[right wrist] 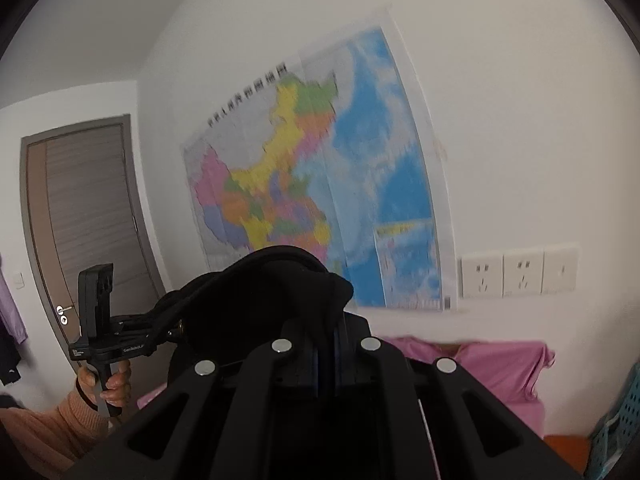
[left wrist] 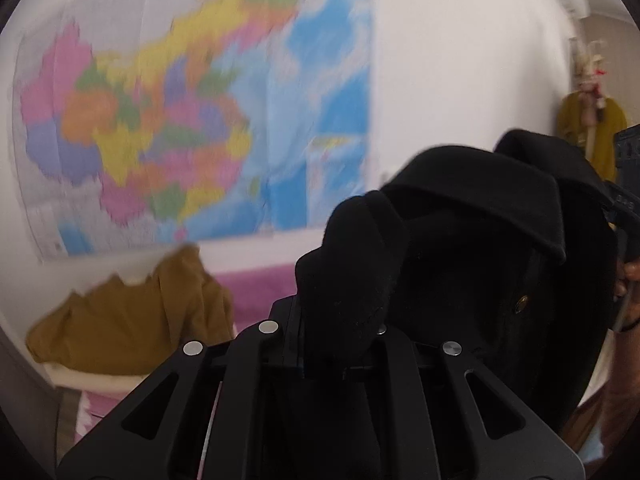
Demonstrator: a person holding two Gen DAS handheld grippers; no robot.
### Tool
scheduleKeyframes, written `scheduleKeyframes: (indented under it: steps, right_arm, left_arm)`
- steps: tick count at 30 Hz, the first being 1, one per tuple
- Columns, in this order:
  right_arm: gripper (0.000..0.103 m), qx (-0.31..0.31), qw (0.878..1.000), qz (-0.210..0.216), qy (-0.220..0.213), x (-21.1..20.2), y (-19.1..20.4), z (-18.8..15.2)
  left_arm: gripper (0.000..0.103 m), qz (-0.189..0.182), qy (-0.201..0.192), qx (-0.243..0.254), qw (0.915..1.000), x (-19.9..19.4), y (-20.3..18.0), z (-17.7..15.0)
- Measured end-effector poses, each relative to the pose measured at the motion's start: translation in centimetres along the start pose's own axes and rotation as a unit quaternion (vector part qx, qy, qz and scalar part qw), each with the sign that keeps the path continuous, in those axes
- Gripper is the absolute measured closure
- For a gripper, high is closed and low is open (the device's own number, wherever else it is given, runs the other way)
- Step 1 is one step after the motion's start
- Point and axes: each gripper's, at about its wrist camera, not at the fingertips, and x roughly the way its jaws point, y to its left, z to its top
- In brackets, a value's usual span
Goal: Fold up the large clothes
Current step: 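Hold the jacket up with both tools and shake it out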
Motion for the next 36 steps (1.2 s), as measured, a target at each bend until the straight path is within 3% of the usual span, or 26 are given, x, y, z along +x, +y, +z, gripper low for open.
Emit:
scheduleKeyframes:
  steps: [4, 8, 14, 20, 23, 26, 30, 31, 32, 33, 34, 36]
  right_arm:
    - [0.098, 0.04, 0.992, -0.048, 0.107, 10.2, -5.4, -4.3]
    - [0.098, 0.061, 0.979, -0.085, 0.174, 16.2, -9.0, -7.9]
    - [0.098, 0.111, 0.974, -0.097, 0.173, 18.2, -12.7, -8.9]
    - [0.098, 0.106, 0.977, -0.121, 0.137, 17.2, -14.5, -6.2]
    - [0.098, 0.097, 0.971, -0.147, 0.163, 19.1, -15.9, -7.5]
    - [0.097, 0.11, 0.956, -0.165, 0.217, 22.2, -17.8, -10.6]
    - [0.074, 0.138, 0.934, -0.197, 0.264, 23.9, -20.0, -13.8]
    - [0.057, 0.152, 0.932, -0.193, 0.266, 23.5, -20.5, -14.0]
    - [0.048, 0.155, 0.933, -0.196, 0.259, 22.8, -20.7, -13.8]
    - [0.042, 0.153, 0.936, -0.201, 0.246, 21.7, -20.8, -13.5]
    - [0.041, 0.151, 0.939, -0.195, 0.24, 20.5, -20.7, -13.1]
    - [0.038, 0.153, 0.944, -0.177, 0.234, 18.1, -20.3, -12.5]
  left_arm:
    - [0.091, 0.039, 0.082, -0.017, 0.9957, 9.8, 1.8, -3.0]
    - [0.091, 0.045, 0.143, -0.024, 0.9884, 16.9, 2.5, -5.8]
    - [0.091, 0.021, 0.158, -0.045, 0.9863, 20.7, 3.5, -6.2]
    - [0.088, -0.03, 0.125, -0.053, 0.9903, 20.1, 3.1, -4.1]
    - [0.088, -0.017, 0.147, -0.047, 0.9878, 22.9, 2.5, -4.3]
    - [0.088, -0.001, 0.191, -0.054, 0.9802, 26.9, 2.7, -5.8]
    - [0.071, 0.025, 0.225, -0.065, 0.9718, 29.7, 3.7, -7.7]
    - [0.062, 0.023, 0.227, -0.068, 0.9712, 29.8, 4.0, -7.9]
    - [0.054, 0.02, 0.228, -0.073, 0.9708, 29.7, 4.2, -7.9]
    - [0.04, 0.022, 0.224, -0.076, 0.9713, 29.4, 4.5, -7.8]
    - [0.031, 0.024, 0.216, -0.078, 0.9729, 28.8, 4.9, -7.5]
    - [0.029, 0.017, 0.202, -0.076, 0.9764, 27.7, 5.3, -7.2]
